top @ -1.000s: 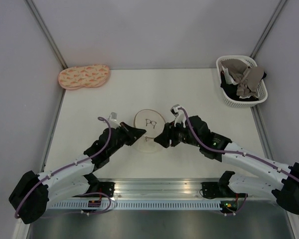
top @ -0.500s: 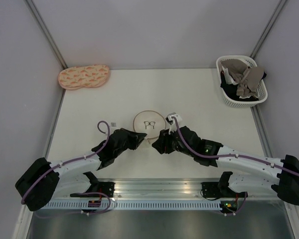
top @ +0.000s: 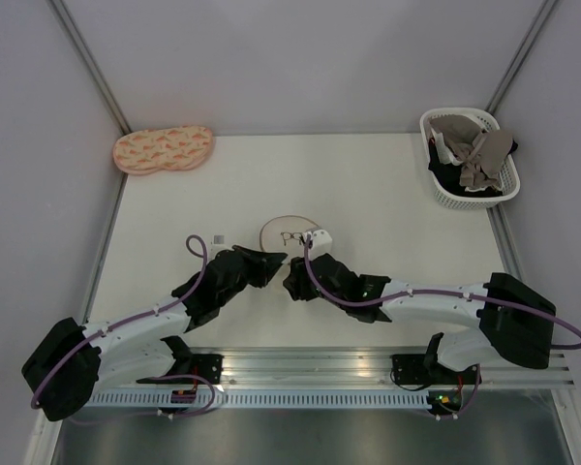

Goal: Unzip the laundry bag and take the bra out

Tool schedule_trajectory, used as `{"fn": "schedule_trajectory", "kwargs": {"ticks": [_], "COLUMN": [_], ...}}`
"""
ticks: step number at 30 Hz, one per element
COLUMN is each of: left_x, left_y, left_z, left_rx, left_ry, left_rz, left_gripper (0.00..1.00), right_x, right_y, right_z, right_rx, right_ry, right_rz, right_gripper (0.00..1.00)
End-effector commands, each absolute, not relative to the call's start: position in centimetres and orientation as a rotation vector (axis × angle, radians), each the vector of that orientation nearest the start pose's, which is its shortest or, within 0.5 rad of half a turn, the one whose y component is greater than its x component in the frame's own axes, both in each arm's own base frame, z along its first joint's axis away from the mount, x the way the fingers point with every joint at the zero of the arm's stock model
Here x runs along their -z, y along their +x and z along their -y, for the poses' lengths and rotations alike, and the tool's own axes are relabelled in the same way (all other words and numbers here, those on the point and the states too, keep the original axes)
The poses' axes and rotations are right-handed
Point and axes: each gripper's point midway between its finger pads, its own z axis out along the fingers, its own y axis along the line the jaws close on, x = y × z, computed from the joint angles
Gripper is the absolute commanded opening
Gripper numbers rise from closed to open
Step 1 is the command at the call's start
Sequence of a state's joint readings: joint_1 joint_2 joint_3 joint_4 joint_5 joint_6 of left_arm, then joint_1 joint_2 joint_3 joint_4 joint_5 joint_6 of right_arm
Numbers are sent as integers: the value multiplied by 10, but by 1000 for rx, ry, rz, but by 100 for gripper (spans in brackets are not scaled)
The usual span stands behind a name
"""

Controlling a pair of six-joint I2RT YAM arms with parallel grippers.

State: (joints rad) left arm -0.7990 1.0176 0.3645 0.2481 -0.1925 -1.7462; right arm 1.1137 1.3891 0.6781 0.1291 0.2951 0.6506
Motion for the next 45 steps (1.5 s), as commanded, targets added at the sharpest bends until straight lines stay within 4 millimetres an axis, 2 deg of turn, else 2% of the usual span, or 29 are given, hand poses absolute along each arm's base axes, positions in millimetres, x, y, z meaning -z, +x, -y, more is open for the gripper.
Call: {"fn": "schedule_trajectory", "kwargs": {"ticks": [1,9,14,17,20,21,23,25,28,30,31,33,34,36,37,40,41,43,44,45], "left_x": [-151,-151,-151,-149,-151,-152,-152,-156,-158,-152,-156,-148,-153,-145,-149,-142,-151,-144,-152,-152], "left_y": [238,238,236,235,235,234,233,233,230,226,224,220,218,214,212,209,210,208,210,210], "left_z": [256,258,259,259,260,260,259,257,254,250,248,241,237,229,225,215,213,205,203,200], "left_rx": [1412,1429,1433,1435,1448,1453,1450,1452,1432,1383,1383,1336,1336,1298,1299,1227,1226,1135,1126,1094], "left_ry": [-1208,-1199,-1186,-1183,-1172,-1168,-1153,-1118,-1027,-953,-925,-899,-861,-858,-840,-788,-770,-709,-690,-653], "left_rz": [-1931,-1935,-1944,-1948,-1946,-1942,-1943,-1932,-1937,-1968,-1962,-1985,-1970,-1983,-1967,-1984,-1964,-2005,-1993,-1999], "left_gripper": [2,2,2,2,2,2,2,2,2,2,2,2,2,2,2,2,2,2,2,2], "right_x": [-137,-139,-147,-152,-151,-148,-145,-141,-133,-123,-125,-117,-120,-117,-119,-119,-120,-117,-113,-111], "right_y": [210,216,231,237,241,240,240,237,232,227,225,219,218,216,215,213,212,209,206,204], "right_z": [-358,-352,-349,-350,-350,-348,-343,-334,-312,-295,-289,-271,-265,-250,-246,-238,-238,-236,-234,-233], "right_rx": [-780,-695,-613,-596,-567,-551,-526,-489,-413,-346,-335,-267,-255,-194,-190,-162,-161,-143,-128,-119], "right_ry": [-295,-291,-247,-231,-223,-230,-218,-218,-209,-210,-206,-206,-197,-191,-191,-199,-205,-238,-253,-268], "right_rz": [-2054,-2045,-2014,-1995,-1997,-2010,-2025,-2051,-2094,-2134,-2138,-2169,-2166,-2178,-2176,-2180,-2184,-2211,-2228,-2240], "right_gripper": [49,54,50,38,24,14,6,0,0,0,0,1,0,0,0,1,0,0,1,0]}}
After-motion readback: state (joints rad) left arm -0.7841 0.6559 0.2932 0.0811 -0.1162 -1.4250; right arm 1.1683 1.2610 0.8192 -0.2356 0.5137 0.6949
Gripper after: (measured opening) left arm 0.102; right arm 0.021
